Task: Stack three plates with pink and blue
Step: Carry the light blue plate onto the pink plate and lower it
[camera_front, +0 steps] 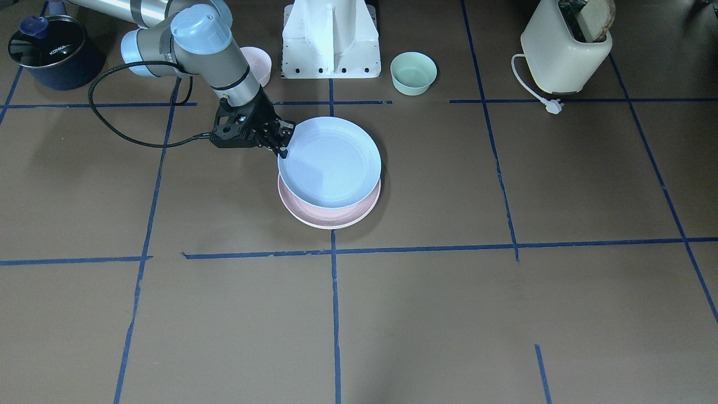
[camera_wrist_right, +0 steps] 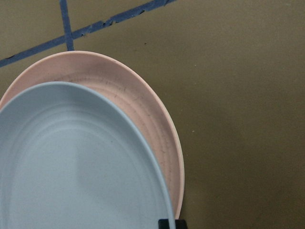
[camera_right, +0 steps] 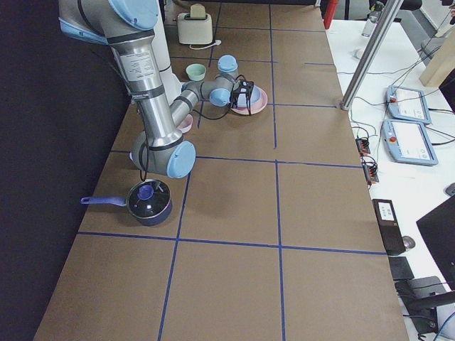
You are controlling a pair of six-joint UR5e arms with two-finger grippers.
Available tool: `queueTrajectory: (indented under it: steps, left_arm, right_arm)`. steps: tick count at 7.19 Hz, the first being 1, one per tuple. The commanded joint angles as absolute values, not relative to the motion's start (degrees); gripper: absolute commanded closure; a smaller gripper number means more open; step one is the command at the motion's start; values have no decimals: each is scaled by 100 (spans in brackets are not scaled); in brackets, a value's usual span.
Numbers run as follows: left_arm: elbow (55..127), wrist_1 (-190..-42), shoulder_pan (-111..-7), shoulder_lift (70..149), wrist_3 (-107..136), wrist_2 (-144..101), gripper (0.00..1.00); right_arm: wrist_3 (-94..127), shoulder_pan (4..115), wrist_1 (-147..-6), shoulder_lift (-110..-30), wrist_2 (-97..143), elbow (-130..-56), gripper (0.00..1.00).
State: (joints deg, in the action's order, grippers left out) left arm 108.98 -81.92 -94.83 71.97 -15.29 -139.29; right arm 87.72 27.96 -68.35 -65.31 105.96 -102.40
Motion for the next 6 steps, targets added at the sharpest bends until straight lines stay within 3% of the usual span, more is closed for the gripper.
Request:
queueTrajectory:
  steps: [1,3,4,5,6]
  left_arm:
    - [10898,-8191,-9483,7189,-1529,-13931,0]
    - [10898,-8191,-9483,7189,-1529,-13931,0]
    - [10881,-8191,-9483,7198,-1529,-13931,0]
    - [10890,-8191,-9483,7198,-1521,-13931,0]
    - [10898,-8191,-9483,7216,-1521,-13922,0]
  right_arm:
    - [8719,2926,-6829,-6513,10530,-10056,100]
    - [8701,2979,-6812,-6504,10529,-10020,97]
    - [8684,2971,-6785,-6504,10538,-10011,43]
    - [8727,2936,-6820,-6452,10555,-10037,0]
    - [8667,3023,-6907,-6390,10617,-10046,0]
